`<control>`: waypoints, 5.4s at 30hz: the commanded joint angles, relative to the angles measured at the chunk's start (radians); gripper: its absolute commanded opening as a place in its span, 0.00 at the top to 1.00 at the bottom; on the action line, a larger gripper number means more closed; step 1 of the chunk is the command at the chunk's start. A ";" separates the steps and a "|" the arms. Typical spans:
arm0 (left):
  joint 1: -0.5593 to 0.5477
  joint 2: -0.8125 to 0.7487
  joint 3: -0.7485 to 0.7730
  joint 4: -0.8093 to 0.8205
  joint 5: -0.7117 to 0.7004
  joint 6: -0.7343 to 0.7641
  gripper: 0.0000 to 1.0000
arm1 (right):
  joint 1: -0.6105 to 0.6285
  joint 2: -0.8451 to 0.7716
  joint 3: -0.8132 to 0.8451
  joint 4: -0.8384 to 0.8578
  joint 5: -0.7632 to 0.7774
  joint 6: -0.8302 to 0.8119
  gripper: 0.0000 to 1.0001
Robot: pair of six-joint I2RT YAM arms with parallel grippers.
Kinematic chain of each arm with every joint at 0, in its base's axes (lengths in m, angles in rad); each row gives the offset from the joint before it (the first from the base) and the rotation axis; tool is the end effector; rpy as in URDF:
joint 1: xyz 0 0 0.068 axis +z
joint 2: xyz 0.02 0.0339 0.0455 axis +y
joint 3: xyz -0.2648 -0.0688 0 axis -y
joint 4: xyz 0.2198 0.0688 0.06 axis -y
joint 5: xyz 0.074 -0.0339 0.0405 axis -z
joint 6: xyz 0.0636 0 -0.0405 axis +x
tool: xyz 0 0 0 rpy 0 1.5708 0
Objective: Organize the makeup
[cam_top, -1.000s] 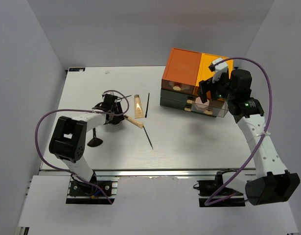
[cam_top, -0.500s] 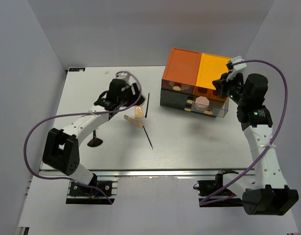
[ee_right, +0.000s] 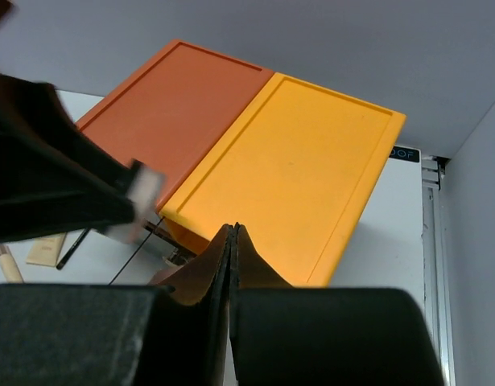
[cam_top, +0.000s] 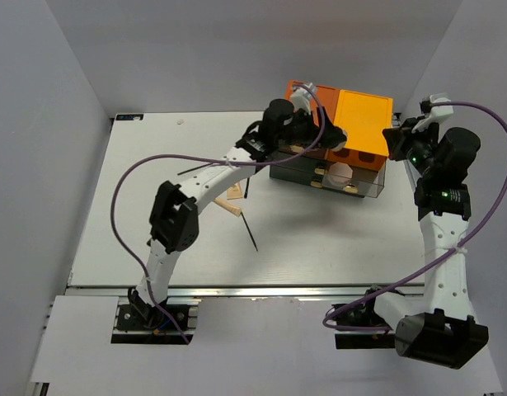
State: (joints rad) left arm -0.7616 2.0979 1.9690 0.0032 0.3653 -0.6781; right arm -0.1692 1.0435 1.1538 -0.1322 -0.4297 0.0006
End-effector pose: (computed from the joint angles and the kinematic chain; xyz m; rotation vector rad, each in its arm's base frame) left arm 0.3543 -0.3692 0.3569 0.3816 1.8525 -1.3443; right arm 0.2316 -0.0127 0.4233 -0.1995 1.5821 0.2106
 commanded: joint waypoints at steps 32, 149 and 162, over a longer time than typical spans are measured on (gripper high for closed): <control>0.011 -0.163 0.024 -0.177 -0.218 0.020 1.00 | -0.021 -0.105 -0.063 -0.333 -0.637 -0.838 0.76; -0.205 -0.804 -1.122 0.032 -0.836 -0.753 0.13 | 0.318 -0.005 -0.083 -0.455 -0.672 -0.725 0.50; -0.157 -1.369 -1.135 -0.549 -1.238 -0.366 0.41 | 1.071 0.271 -0.153 -0.136 0.222 -0.139 0.45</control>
State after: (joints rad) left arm -0.9249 0.8074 0.7959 -0.3542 -0.7525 -1.2137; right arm 0.8143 1.2255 0.9607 -0.3397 -0.5201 -0.3130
